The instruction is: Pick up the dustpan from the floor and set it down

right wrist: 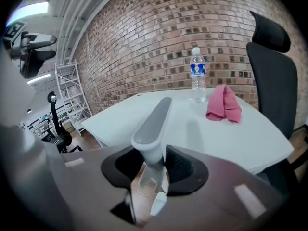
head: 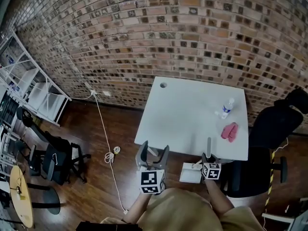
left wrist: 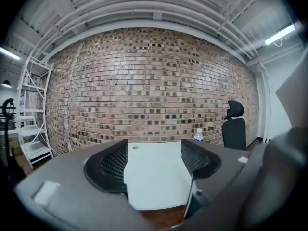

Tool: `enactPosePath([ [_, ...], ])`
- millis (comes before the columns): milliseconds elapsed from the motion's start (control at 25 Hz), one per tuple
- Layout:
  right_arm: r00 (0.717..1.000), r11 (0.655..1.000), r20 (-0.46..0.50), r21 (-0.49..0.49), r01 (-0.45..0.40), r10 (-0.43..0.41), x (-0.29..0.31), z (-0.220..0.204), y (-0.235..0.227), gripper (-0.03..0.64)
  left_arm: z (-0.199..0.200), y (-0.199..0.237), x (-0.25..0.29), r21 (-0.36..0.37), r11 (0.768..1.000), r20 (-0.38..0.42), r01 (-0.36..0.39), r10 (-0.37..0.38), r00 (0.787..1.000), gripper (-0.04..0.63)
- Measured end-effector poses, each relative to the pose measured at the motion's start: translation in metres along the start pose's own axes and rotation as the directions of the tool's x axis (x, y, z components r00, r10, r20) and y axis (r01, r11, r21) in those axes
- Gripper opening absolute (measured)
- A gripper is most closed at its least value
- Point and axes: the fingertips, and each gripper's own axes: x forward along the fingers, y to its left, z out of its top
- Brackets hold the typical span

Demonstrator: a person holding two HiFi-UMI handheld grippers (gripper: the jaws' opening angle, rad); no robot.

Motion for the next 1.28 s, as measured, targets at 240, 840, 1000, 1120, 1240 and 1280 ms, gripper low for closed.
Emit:
enactPosePath([
  [240, 0.999, 1.0, 0.029, 0.009, 0.015, -0.015, -0.008, 0.003, 0.0, 0.112, -0.002, 0.002, 0.0, 0.001, 1.0, -0.003, -0.002, 0.002, 1.0, 0.327],
  [840, 0.985, 0.993, 0.12, 0.023, 0.119, -0.121, -0.077, 0.028, -0.004, 0.121, -0.006, -0.027, 0.009, 0.019, 0.997, -0.009, 0.073, -0.073, 0.997, 0.324],
  [1000, 0.976, 0.994, 0.188, 0.008, 0.107, -0.107, -0.099, 0.055, 0.006, 0.12, -0.007, -0.039, 0.009, 0.022, 0.994, -0.017, 0.108, -0.108, 0.994, 0.324],
  [1120, 0.958, 0.99, 0.251, 0.034, 0.136, -0.14, -0.119, 0.076, 0.009, 0.12, -0.005, -0.043, 0.009, 0.027, 0.993, -0.012, 0.117, -0.116, 0.993, 0.324],
  [1240, 0.933, 0.984, 0.314, 0.065, 0.164, -0.176, -0.143, 0.103, 0.011, 0.12, 0.006, -0.04, 0.004, 0.049, 0.994, 0.033, 0.094, -0.096, 0.995, 0.284],
  [1280, 0.925, 0.983, 0.334, 0.068, 0.169, -0.182, -0.152, 0.113, 0.012, 0.12, 0.009, -0.039, 0.002, 0.054, 0.995, 0.045, 0.089, -0.091, 0.995, 0.276],
])
